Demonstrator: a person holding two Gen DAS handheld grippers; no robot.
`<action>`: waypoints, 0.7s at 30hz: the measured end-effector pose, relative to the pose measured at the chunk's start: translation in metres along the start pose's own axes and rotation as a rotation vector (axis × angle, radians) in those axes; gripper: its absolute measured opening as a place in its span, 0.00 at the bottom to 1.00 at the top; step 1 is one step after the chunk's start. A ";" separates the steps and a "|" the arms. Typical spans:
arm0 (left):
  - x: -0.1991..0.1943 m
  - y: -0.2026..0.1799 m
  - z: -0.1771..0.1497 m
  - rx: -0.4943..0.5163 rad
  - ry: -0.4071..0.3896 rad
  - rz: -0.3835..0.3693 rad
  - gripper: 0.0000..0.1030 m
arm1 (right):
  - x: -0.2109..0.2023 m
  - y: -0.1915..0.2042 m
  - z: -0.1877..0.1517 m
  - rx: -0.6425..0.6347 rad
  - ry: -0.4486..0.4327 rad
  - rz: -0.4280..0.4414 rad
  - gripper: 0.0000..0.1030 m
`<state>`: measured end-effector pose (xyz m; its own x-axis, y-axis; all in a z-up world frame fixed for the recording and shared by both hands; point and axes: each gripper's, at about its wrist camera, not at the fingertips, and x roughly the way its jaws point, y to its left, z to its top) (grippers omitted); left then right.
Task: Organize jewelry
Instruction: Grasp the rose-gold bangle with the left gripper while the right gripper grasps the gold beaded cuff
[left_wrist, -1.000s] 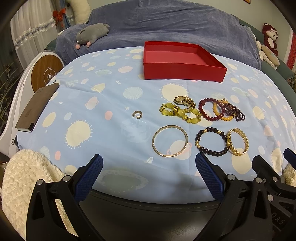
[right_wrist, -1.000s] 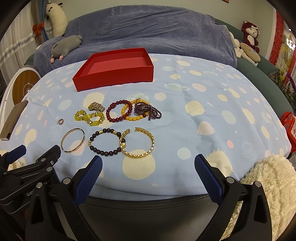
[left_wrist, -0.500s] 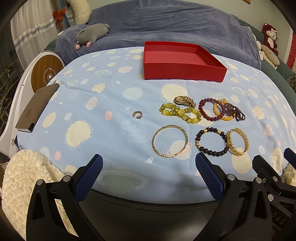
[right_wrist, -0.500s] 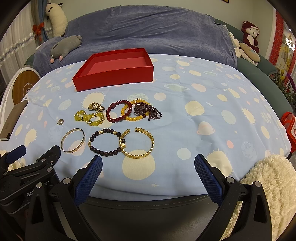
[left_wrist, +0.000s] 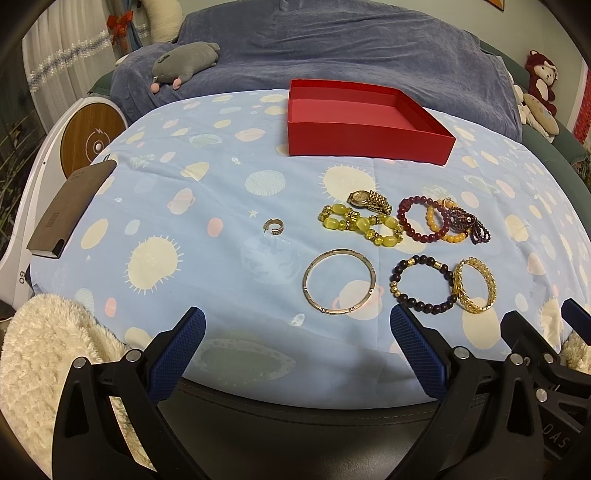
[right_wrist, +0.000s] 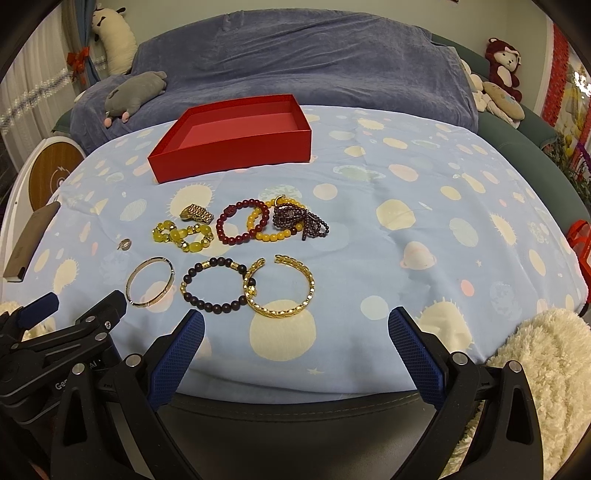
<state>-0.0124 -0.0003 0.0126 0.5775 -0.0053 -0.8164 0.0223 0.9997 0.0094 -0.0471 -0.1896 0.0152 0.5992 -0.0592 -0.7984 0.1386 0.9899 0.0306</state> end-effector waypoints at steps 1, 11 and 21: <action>0.002 0.002 0.001 -0.009 0.004 0.002 0.93 | 0.002 0.001 0.001 0.000 0.003 0.009 0.93; 0.021 0.006 0.004 -0.044 0.052 0.004 0.93 | 0.032 0.003 0.013 -0.001 0.052 0.040 0.92; 0.034 -0.001 0.003 -0.001 0.076 0.009 0.93 | 0.063 0.004 0.019 -0.009 0.123 0.071 0.73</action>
<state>0.0096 -0.0014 -0.0131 0.5137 0.0053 -0.8580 0.0171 0.9997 0.0164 0.0062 -0.1916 -0.0235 0.5063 0.0262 -0.8619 0.0925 0.9921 0.0845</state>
